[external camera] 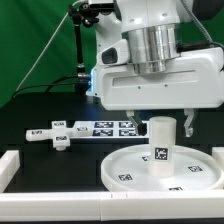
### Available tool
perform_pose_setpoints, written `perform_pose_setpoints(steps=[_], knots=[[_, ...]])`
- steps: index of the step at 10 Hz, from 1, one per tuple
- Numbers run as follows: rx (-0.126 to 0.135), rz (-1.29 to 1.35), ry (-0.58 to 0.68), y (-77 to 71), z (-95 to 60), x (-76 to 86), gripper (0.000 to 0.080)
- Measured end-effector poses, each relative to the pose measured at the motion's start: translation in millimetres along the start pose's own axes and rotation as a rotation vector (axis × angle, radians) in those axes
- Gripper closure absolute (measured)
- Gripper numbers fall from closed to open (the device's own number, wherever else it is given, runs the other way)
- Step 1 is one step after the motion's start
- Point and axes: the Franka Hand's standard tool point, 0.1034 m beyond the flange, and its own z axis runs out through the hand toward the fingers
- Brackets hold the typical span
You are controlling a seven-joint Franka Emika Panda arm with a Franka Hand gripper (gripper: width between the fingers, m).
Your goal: Assemble round table
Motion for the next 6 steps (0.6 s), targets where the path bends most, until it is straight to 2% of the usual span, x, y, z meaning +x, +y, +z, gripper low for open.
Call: perform_pose_setpoints(steps=[4, 6], knots=[[-0.001, -0.279, -0.002, 1.1, 0.9, -0.2, 0.0151], [-0.023, -0.537, -0.003, -0.4, 0.4, 0.2, 0.0151]])
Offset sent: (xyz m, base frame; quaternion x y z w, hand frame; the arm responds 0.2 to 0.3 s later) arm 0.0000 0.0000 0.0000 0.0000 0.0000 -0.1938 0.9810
